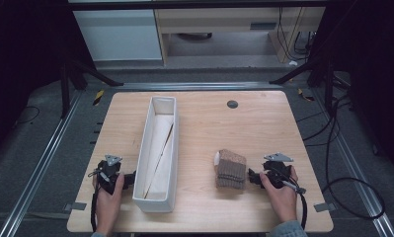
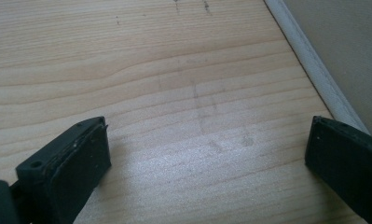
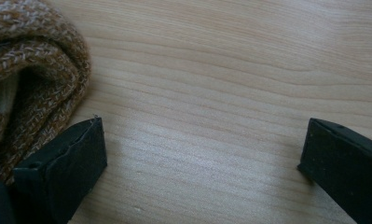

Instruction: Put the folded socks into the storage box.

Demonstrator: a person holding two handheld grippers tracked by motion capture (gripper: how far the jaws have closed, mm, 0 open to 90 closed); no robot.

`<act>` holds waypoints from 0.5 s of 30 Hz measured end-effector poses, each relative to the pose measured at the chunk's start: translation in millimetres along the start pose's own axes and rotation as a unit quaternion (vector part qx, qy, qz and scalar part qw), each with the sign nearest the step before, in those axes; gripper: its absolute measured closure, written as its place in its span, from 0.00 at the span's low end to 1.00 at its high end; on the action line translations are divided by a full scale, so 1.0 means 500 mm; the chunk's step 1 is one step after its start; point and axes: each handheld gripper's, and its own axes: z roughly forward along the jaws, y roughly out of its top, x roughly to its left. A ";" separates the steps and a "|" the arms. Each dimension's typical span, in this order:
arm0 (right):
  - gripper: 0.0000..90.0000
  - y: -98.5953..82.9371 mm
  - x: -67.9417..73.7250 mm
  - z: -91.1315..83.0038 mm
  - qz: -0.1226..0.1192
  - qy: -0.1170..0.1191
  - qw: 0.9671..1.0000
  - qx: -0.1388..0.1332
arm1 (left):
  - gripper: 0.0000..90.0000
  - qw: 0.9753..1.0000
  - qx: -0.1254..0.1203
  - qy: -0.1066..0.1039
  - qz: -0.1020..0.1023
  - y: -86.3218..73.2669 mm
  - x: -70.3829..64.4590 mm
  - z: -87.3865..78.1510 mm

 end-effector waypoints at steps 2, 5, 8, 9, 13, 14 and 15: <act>0.01 -0.001 0.001 -0.001 0.001 0.000 1.000 0.000 | 0.00 1.000 0.000 -0.002 0.002 0.000 0.000 0.000; 0.01 -0.001 0.000 -0.001 0.001 0.001 1.000 0.000 | 0.00 1.000 0.000 -0.004 0.003 0.001 0.001 0.000; 0.01 -0.001 0.000 -0.002 0.001 0.004 1.000 -0.001 | 0.00 1.000 0.000 -0.004 0.003 0.001 0.001 0.001; 0.02 -0.001 0.000 -0.002 0.000 0.004 1.000 0.000 | 0.00 1.000 0.000 -0.004 0.003 0.001 0.001 0.001; 0.07 -0.003 -0.002 -0.008 0.001 0.014 1.000 -0.009 | 0.00 1.000 0.000 -0.004 0.004 0.000 0.000 0.000; 0.07 -0.003 -0.004 -0.013 0.001 0.019 1.000 -0.010 | 0.00 1.000 0.000 -0.004 0.005 0.000 0.000 0.000; 0.07 -0.002 -0.004 -0.024 -0.003 0.017 1.000 -0.012 | 0.00 1.000 0.000 -0.004 0.006 -0.001 0.001 -0.001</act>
